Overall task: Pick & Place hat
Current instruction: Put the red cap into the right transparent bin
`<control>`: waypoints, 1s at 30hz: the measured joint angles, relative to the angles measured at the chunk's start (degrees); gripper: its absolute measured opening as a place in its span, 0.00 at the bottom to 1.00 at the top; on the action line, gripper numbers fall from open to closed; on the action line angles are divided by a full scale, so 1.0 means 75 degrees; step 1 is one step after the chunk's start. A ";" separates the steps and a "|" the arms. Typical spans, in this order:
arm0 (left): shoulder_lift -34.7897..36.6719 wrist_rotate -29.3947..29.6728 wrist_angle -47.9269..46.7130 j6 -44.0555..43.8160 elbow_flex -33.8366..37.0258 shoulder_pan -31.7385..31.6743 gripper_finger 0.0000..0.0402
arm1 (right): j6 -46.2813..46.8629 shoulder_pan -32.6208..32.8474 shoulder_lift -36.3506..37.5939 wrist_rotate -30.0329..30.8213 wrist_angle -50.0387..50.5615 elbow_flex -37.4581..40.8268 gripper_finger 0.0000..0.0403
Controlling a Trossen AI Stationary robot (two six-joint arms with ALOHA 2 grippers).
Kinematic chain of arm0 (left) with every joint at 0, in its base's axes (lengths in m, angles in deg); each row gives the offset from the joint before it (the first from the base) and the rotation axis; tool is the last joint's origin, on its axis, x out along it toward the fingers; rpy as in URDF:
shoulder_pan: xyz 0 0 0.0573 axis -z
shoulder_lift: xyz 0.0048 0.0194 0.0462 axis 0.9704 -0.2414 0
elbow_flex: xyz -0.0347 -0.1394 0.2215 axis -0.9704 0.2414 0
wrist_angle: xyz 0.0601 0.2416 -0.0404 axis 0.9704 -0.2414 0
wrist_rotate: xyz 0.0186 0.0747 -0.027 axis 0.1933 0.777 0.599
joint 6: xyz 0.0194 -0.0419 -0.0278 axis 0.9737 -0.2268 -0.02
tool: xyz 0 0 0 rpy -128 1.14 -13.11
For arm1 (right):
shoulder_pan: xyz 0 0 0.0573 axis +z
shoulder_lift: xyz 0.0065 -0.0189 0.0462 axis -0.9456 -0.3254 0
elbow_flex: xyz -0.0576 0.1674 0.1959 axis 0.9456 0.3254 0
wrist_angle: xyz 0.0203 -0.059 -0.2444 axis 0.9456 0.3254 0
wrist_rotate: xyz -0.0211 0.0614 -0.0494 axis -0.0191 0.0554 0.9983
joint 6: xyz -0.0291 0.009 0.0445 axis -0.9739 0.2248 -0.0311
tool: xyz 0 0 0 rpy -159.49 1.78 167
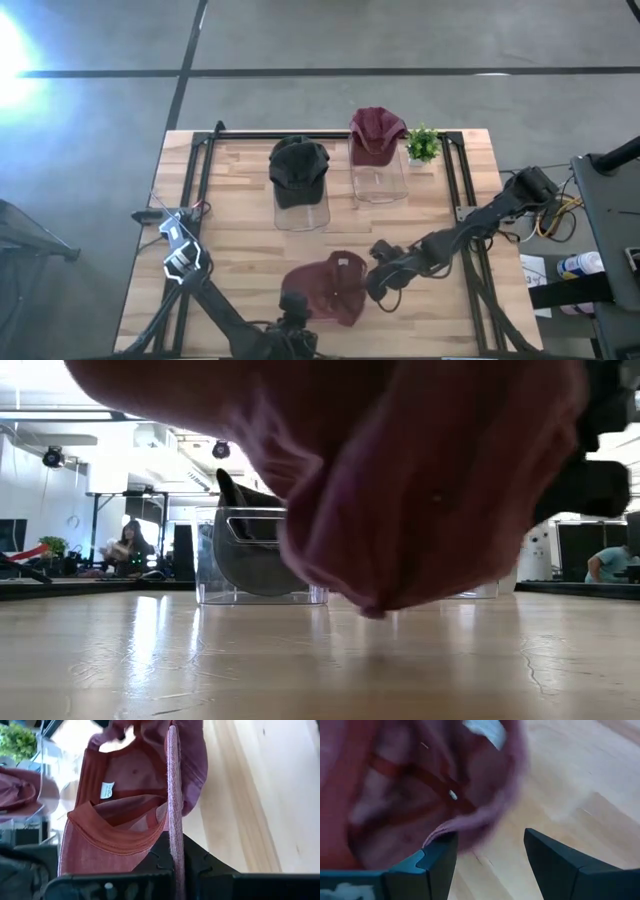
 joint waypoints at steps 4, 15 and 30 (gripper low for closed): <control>0.0000 -0.0003 0.0948 0.0579 0.0372 -0.0202 0.01 | -0.0465 -0.0092 -0.0352 -0.0109 -0.0368 -0.0341 0.56; 0.0006 -0.0157 0.2529 0.0800 0.1360 -0.0867 0.01 | -0.1671 -0.0231 -0.1955 -0.0714 -0.0377 -0.1653 0.56; 0.0009 -0.0703 0.3500 0.0815 0.2030 -0.0950 0.02 | -0.2257 -0.0310 -0.3549 -0.1145 -0.0348 -0.2703 0.56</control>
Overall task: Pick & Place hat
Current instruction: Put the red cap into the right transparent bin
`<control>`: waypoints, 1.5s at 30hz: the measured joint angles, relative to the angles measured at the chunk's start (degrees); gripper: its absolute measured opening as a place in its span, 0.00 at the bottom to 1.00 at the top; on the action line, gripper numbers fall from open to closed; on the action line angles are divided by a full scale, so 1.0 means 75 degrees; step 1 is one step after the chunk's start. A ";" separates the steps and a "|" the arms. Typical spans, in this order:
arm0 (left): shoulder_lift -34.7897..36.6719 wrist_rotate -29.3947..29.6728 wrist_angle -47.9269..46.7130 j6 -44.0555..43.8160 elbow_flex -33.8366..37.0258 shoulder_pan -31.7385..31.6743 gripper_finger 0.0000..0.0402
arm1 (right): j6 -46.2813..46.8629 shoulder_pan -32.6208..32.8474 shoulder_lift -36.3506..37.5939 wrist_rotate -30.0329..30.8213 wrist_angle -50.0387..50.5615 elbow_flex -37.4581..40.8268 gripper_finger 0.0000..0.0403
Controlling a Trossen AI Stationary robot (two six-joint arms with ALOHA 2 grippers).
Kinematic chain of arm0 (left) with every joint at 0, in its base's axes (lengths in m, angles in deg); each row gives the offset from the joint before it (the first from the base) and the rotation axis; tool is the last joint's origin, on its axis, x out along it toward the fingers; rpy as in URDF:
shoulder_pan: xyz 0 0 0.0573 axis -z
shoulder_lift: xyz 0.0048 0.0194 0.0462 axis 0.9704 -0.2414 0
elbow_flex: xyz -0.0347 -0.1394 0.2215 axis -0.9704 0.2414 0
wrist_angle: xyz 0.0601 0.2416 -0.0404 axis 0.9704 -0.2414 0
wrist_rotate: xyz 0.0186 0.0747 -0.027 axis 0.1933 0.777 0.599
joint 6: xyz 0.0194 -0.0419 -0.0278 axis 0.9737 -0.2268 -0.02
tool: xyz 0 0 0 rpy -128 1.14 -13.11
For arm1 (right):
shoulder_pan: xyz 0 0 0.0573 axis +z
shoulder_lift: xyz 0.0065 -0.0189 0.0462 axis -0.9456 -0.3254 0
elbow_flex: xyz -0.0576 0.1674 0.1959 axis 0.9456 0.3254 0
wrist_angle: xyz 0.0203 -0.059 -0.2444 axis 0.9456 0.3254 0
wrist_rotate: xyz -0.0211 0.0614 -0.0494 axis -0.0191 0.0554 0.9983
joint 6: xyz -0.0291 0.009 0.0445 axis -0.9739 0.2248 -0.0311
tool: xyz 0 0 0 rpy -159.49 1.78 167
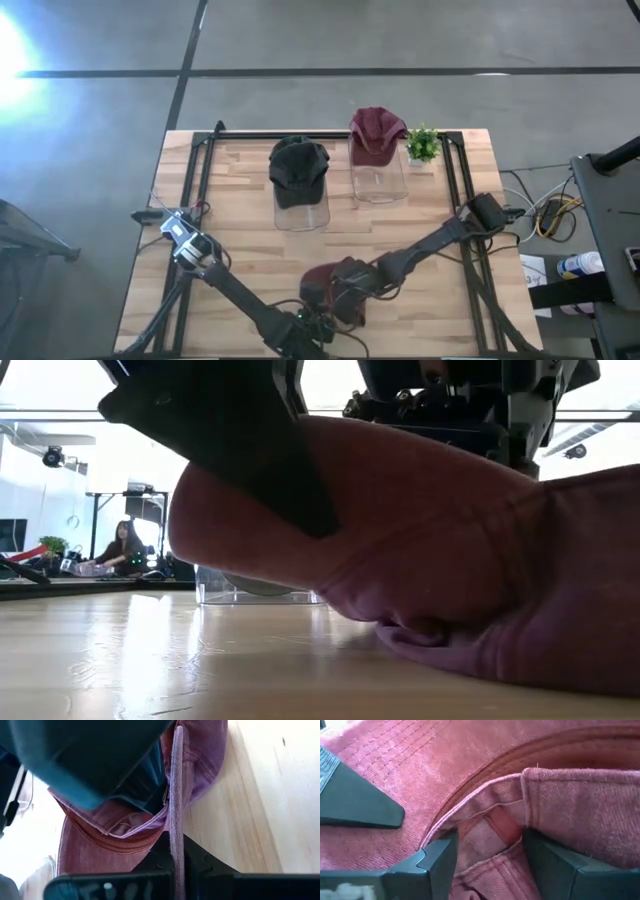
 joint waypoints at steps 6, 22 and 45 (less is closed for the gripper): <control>0.0005 0.0036 -0.0206 -0.0004 0.0000 0.0007 0.02 | -0.0632 -0.0018 0.0332 0.0805 0.0082 0.0015 0.56; 0.0006 -0.0090 -0.0555 -0.0229 0.0000 -0.0028 0.02 | -0.2897 -0.0061 0.1258 0.1006 0.0831 -0.0034 0.56; 0.0006 -0.0181 -0.0583 -0.0423 0.0000 -0.0060 0.02 | -0.3627 0.0329 0.1433 0.0816 0.0849 0.0943 0.56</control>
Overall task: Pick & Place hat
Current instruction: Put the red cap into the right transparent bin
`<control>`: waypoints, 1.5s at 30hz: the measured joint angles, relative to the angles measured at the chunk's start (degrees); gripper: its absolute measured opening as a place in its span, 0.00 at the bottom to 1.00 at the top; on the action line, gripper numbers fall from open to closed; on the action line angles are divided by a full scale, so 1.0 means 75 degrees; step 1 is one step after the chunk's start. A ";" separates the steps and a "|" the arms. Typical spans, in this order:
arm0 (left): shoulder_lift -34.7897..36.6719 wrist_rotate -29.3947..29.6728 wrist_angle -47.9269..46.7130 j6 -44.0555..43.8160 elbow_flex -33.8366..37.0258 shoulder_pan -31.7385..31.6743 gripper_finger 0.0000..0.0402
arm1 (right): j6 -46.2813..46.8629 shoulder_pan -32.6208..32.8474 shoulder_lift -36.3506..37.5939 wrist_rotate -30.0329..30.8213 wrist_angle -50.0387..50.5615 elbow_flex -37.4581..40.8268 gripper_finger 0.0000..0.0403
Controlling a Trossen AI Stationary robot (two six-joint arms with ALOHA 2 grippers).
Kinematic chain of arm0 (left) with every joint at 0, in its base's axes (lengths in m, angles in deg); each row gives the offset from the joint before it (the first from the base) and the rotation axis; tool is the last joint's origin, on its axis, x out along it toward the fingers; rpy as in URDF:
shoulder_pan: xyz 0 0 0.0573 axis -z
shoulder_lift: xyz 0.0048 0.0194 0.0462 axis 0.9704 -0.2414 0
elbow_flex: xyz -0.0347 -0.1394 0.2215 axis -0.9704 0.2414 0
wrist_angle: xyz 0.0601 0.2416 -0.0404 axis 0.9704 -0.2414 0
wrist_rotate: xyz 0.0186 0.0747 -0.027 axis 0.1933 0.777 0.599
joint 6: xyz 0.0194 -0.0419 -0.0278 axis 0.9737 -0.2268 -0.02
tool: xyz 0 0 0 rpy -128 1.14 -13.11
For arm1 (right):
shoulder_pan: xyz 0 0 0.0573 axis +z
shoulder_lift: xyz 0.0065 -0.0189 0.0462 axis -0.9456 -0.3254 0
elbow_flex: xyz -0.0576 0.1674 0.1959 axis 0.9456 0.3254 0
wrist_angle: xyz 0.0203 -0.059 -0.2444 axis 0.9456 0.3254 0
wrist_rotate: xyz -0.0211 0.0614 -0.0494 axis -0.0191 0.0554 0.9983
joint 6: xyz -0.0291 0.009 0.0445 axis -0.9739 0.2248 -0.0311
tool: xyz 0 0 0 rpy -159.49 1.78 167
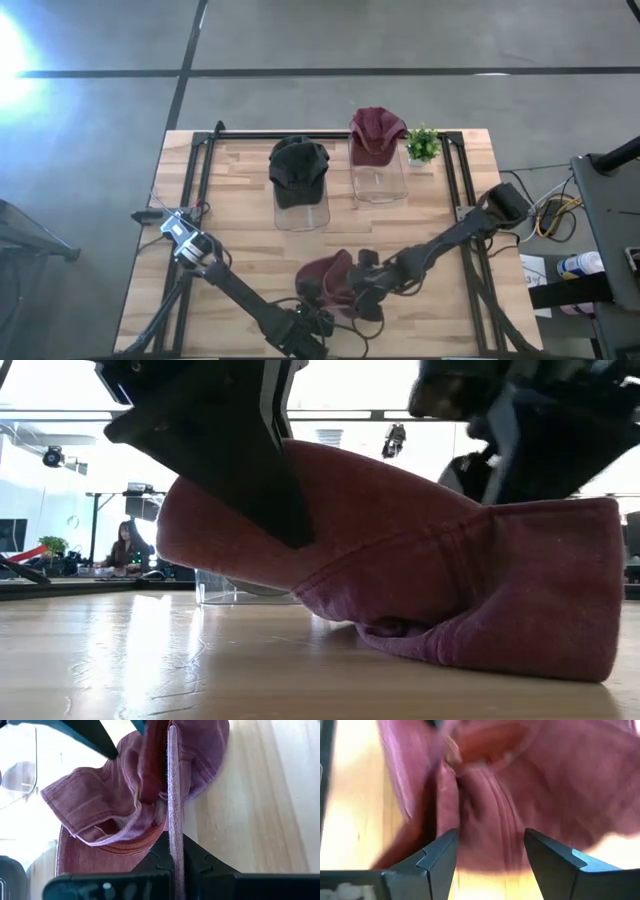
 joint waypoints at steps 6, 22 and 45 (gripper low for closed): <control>-0.0003 -0.0055 0.0085 0.0086 0.0000 -0.0123 0.02 | -0.0332 0.0060 -0.0614 -0.0016 -0.0472 -0.0270 0.56; -0.0012 -0.0300 0.0472 0.0373 0.0015 -0.0174 0.02 | -0.1404 -0.0023 -0.1508 0.0174 -0.0718 -0.0846 0.56; -0.0012 -0.0182 0.0544 0.0318 0.0000 -0.0166 0.03 | -0.2692 0.0255 0.0173 0.0222 0.1288 -0.0294 0.56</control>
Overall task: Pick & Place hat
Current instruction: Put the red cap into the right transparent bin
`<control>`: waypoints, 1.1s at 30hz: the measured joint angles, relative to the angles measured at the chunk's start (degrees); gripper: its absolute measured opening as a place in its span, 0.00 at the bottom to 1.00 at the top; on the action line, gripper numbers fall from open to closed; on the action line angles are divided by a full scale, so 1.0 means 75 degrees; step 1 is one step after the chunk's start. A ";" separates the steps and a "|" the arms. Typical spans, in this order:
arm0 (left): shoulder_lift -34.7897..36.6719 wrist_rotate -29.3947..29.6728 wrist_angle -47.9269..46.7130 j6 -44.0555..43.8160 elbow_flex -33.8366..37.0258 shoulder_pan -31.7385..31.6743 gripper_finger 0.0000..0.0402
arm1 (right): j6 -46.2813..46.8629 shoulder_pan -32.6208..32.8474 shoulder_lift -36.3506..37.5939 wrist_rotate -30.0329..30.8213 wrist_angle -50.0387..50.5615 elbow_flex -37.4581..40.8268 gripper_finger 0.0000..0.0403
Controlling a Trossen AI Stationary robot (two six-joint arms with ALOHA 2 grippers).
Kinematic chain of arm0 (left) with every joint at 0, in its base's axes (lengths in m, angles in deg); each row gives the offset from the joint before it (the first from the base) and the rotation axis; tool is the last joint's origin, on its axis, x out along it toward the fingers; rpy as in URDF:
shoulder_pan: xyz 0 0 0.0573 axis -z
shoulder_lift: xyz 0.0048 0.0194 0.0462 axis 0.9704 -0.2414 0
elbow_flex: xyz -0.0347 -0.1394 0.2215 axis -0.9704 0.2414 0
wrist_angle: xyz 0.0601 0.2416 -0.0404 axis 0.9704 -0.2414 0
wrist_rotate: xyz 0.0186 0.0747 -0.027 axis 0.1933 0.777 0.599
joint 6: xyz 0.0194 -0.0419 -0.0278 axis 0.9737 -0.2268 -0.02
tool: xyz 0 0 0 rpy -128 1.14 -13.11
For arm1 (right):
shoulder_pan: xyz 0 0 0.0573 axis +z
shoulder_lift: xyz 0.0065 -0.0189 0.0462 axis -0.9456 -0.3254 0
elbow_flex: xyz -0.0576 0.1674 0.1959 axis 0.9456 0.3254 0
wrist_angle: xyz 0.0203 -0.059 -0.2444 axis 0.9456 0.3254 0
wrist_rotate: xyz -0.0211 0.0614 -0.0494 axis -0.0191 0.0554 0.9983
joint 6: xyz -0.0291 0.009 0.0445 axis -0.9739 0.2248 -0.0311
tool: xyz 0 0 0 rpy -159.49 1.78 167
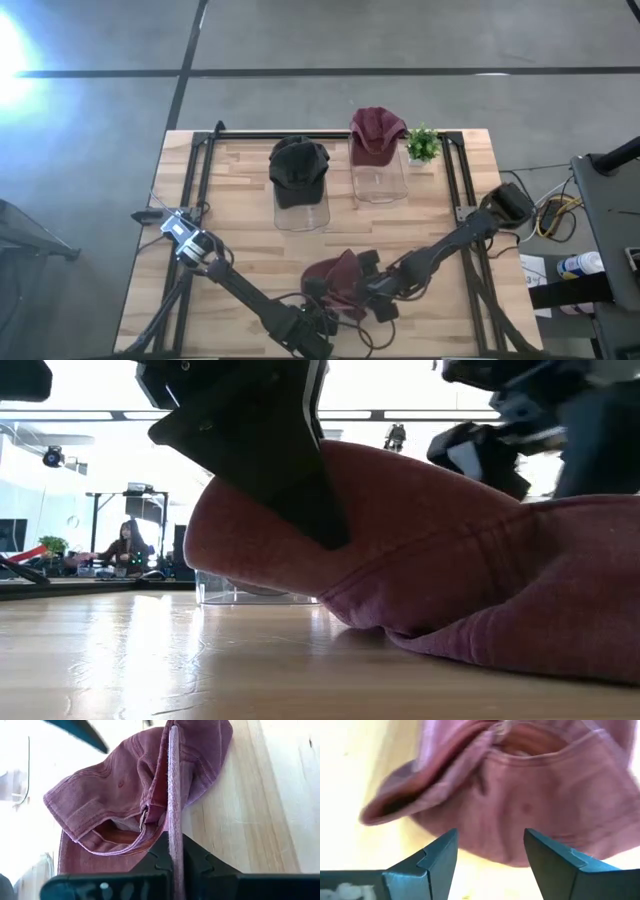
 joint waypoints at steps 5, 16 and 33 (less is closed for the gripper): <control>0.0000 0.0015 0.0016 0.0003 0.0000 0.0000 0.05 | 0.0399 0.0244 -0.0222 0.0013 -0.1445 0.0417 0.56; 0.0000 0.0014 0.0273 0.0109 -0.0015 -0.0070 0.05 | 0.0757 0.0130 -0.0714 0.0351 -0.1901 0.0333 0.56; 0.0000 0.0066 0.0292 0.0125 -0.0023 -0.0085 0.05 | 0.0849 0.0179 -0.0114 0.0398 -0.1363 0.0269 0.56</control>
